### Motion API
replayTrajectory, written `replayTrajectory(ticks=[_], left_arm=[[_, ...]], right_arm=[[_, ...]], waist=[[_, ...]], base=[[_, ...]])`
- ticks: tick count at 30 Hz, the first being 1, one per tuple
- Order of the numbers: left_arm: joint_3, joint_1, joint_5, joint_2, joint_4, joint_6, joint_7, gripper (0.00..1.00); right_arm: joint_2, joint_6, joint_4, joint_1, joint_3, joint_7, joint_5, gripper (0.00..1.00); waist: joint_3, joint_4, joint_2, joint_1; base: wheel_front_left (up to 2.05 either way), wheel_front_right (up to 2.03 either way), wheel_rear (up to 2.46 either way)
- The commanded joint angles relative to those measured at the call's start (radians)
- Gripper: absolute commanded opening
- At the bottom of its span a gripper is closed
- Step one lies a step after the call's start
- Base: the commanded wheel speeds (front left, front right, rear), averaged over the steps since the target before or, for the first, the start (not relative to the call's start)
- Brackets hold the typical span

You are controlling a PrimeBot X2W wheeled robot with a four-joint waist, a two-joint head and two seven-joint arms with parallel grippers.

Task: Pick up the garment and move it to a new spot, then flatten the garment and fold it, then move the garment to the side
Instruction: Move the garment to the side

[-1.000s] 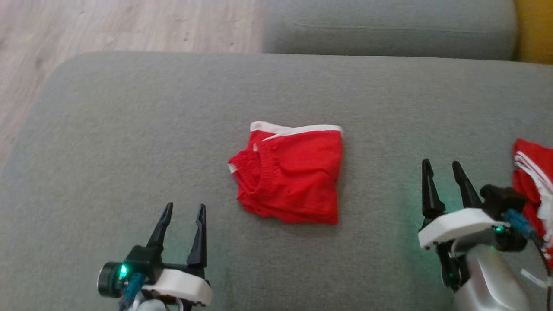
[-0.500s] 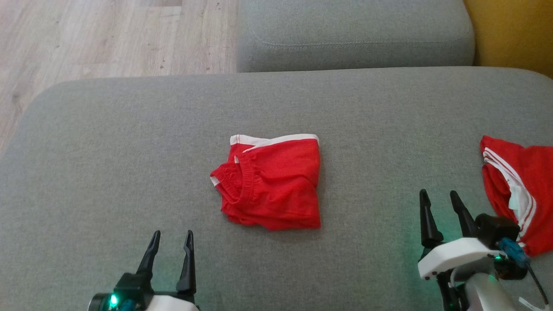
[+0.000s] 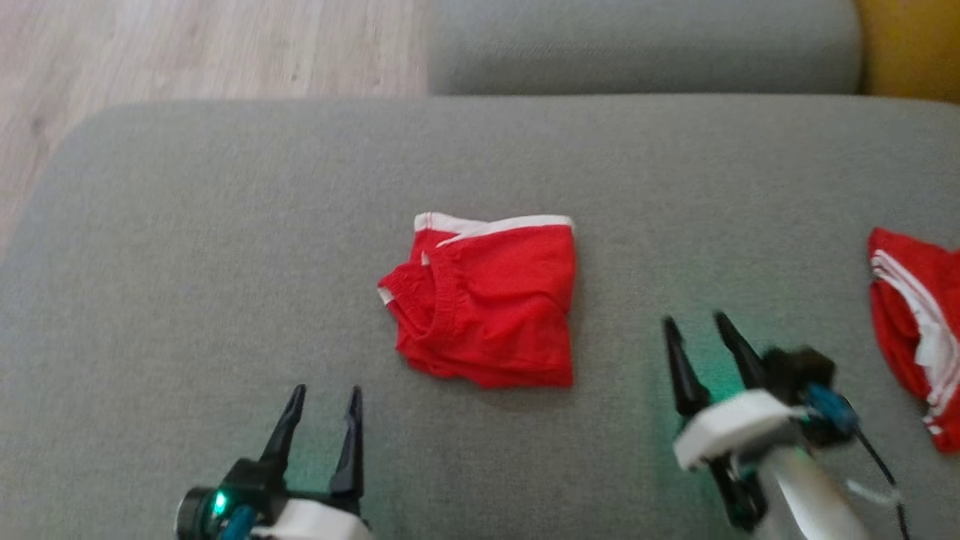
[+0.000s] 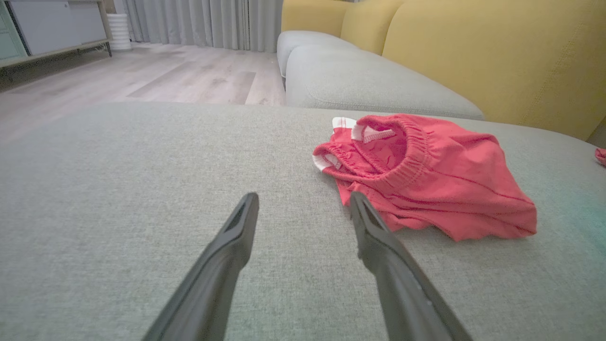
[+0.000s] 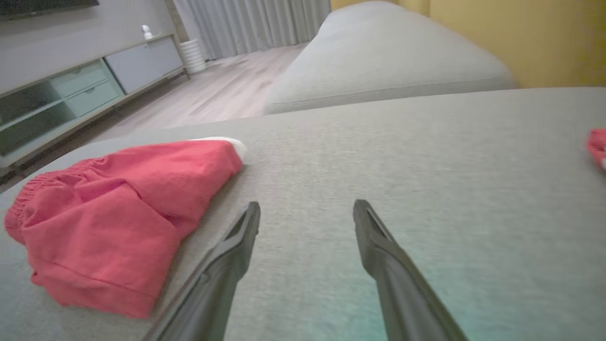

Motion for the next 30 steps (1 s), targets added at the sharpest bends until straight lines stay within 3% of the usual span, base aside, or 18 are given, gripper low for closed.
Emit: replayTrajectory(ticks=[1, 5, 9, 13, 14, 15, 16, 22, 30], left_arm=[[0.01, -0.063, -0.01, 0.001, -0.029, -0.002, -0.005, 1.0], [-0.038, -0.094, -0.028, 0.001, -0.013, -0.004, -0.005, 1.0], [-0.063, -0.111, -0.035, 0.001, -0.009, 0.001, -0.005, 1.0], [-0.08, -0.12, -0.043, 0.001, -0.01, 0.004, -0.005, 1.0], [-0.08, -0.12, -0.045, 0.001, -0.012, 0.005, -0.005, 1.0], [-0.079, -0.119, -0.047, 0.001, -0.013, 0.007, -0.005, 1.0], [-0.076, -0.119, -0.048, 0.001, -0.014, 0.009, -0.005, 1.0], [-0.067, -0.126, -0.046, 0.001, -0.022, 0.004, -0.005, 1.0], [-0.078, -0.141, -0.036, 0.001, -0.026, -0.021, -0.005, 1.0]], right_arm=[[-0.002, -0.001, -0.017, -0.099, 0.067, -0.012, 0.019, 1.0], [-0.002, -0.001, 0.058, -0.202, 0.179, -0.012, 0.13, 1.0], [-0.002, -0.001, 0.134, -0.261, 0.231, -0.012, 0.17, 1.0], [-0.002, -0.001, 0.287, -0.295, 0.277, -0.003, 0.159, 1.0], [-0.002, -0.001, 0.307, -0.299, 0.281, -0.003, 0.162, 0.92], [-0.002, -0.001, 0.32, -0.304, 0.29, -0.004, 0.16, 0.35], [-0.002, -0.001, 0.326, -0.309, 0.297, -0.005, 0.164, 0.0], [-0.002, -0.001, 0.316, -0.333, 0.258, -0.011, 0.14, 0.0], [-0.002, -0.001, 0.247, -0.274, 0.165, -0.012, 0.095, 0.0]], waist=[[0.044, 0.035, 0.0, 0.0], [0.096, 0.103, 0.0, 0.0], [0.119, 0.152, 0.0, 0.0], [0.137, 0.182, 0.0, 0.0], [0.139, 0.183, 0.0, 0.0], [0.142, 0.181, 0.0, 0.0], [0.145, 0.177, 0.0, 0.0], [0.137, 0.131, 0.0, 0.0], [0.082, -0.082, 0.0, 0.0]], base=[[0.0, 0.0, 0.0], [0.0, 0.0, 0.0], [0.0, 0.0, 0.0], [0.0, 0.0, 0.0], [0.0, 0.0, 0.0], [0.0, 0.0, 0.0], [0.0, 0.0, 0.0], [0.0, 0.0, 0.0], [0.0, 0.0, 0.0]])
